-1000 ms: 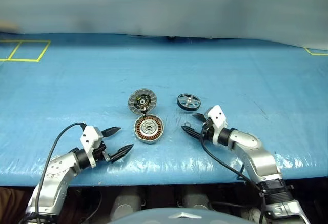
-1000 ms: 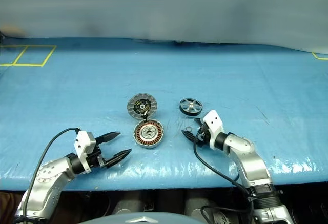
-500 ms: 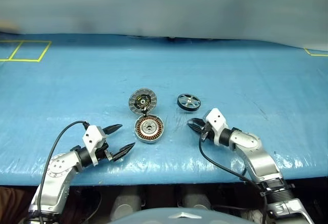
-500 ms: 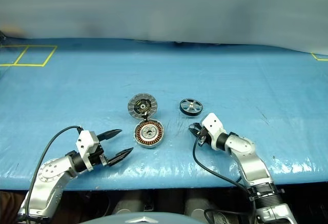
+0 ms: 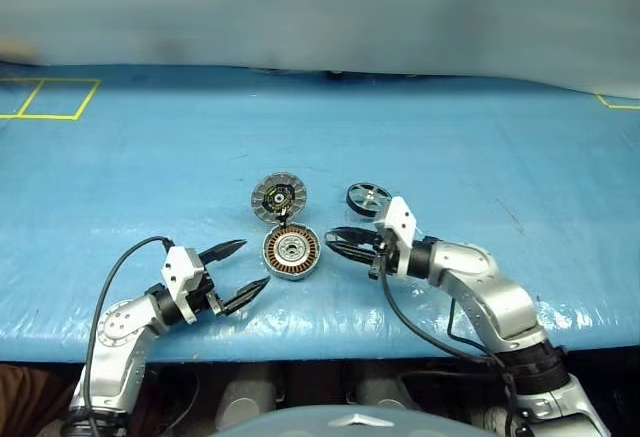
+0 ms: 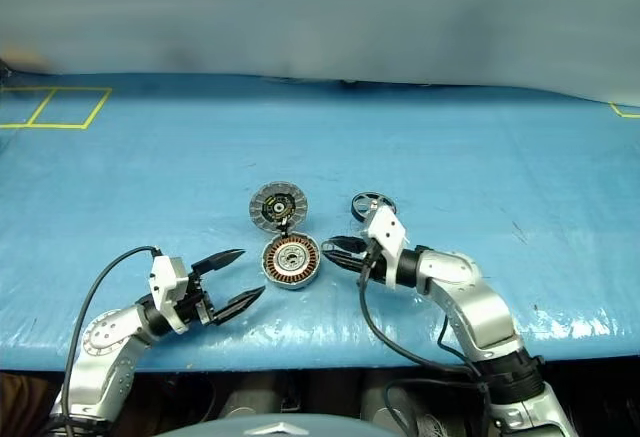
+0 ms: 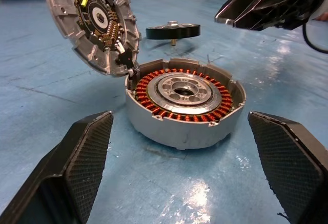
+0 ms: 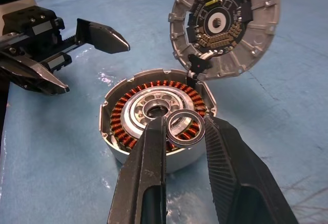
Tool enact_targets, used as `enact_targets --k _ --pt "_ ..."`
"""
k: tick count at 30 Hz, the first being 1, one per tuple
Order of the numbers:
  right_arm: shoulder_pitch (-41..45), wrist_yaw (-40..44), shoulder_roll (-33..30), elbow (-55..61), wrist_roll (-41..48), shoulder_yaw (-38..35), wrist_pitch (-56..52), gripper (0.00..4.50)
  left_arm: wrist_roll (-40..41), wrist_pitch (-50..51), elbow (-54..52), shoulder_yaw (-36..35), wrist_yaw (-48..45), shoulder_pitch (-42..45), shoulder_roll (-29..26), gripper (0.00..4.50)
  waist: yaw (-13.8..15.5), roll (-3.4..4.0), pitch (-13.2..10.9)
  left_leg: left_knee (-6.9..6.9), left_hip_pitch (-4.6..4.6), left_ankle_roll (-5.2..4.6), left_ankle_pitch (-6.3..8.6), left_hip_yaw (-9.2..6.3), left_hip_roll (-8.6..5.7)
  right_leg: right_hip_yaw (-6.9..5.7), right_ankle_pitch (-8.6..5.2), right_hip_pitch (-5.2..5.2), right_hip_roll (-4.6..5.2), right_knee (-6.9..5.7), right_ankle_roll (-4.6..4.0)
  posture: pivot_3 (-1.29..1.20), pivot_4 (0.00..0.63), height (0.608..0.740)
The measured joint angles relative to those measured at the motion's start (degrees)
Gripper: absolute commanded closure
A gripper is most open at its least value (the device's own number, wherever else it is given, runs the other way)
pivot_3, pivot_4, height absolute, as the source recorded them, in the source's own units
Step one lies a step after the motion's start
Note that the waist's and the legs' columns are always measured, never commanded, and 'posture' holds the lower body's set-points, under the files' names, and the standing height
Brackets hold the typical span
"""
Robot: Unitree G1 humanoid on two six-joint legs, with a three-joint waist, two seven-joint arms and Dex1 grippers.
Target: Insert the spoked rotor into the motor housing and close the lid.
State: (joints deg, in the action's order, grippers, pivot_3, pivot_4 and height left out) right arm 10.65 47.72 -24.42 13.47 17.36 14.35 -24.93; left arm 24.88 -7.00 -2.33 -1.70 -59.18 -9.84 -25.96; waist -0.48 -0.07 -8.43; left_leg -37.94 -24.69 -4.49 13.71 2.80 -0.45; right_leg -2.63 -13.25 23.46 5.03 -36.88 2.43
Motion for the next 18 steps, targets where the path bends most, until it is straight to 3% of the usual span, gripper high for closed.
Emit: enact_targets --k 18 --pt "4.6 -1.7 7.0 -7.6 -7.6 8.1 2.3 3.80 -2.5 -2.5 2.9 1.0 -2.2 -0.2 -1.2 0.00 -0.1 0.00 0.0 -0.02 0.02 0.00 -0.01 0.00 -0.01 -0.02 0.02 -0.01 -0.02 -0.03 0.02 0.00 0.150 0.740"
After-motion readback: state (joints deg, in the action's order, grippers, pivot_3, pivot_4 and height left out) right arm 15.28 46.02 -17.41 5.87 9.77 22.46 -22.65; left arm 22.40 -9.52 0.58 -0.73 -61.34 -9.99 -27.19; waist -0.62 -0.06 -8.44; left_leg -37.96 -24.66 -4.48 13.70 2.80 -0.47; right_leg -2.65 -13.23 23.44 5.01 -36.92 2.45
